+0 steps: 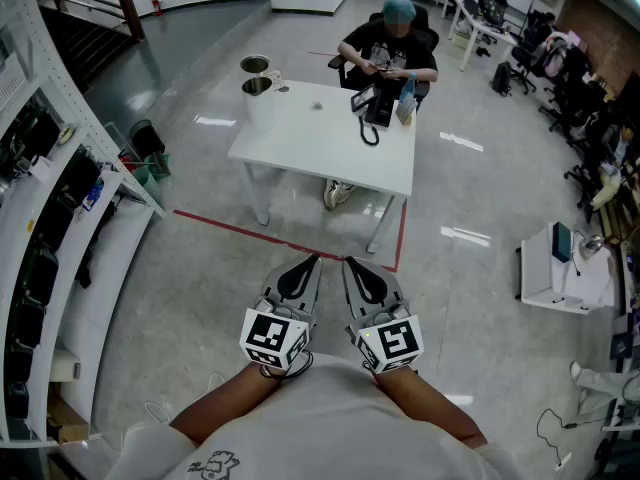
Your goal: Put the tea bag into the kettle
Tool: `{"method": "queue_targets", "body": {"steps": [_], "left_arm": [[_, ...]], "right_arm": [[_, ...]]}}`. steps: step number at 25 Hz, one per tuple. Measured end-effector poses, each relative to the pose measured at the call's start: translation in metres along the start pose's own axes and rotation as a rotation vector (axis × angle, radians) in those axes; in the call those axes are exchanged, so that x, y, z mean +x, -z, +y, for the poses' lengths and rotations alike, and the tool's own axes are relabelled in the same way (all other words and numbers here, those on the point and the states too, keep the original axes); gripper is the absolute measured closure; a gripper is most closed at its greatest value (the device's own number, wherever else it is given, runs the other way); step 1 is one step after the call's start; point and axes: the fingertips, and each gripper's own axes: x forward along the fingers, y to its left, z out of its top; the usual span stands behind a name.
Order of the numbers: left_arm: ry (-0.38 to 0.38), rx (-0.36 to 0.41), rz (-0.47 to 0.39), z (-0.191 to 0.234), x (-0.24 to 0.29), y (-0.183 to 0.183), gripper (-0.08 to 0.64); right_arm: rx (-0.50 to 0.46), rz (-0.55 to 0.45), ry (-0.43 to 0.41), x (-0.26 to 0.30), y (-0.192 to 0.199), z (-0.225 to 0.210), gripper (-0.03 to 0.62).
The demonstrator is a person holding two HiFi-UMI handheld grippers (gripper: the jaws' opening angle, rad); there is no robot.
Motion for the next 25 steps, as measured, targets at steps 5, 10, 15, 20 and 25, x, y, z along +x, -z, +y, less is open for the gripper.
{"method": "queue_targets", "body": {"steps": [5,10,15,20,25], "left_arm": [[0.006,-0.006,0.008,0.021,0.005,0.004,0.551],[0.014,-0.014,0.009,0.052,0.016,0.005,0.551],[0.064,-0.021,0.020,0.098,0.037,0.003,0.551],[0.101,0.001,0.030,0.156,0.055,-0.015,0.551],[0.113,-0.004,0.049,0.207,0.059,-0.018,0.551]], "right_arm": [[0.001,0.009,-0.005,0.021,0.006,0.003,0.581],[0.015,0.036,0.003,0.050,0.018,0.001,0.581],[0.060,0.013,0.009,0.104,0.020,-0.002,0.581],[0.105,0.003,0.033,0.167,0.010,-0.001,0.581],[0.092,0.002,0.014,0.220,0.007,0.021,0.581]]}}
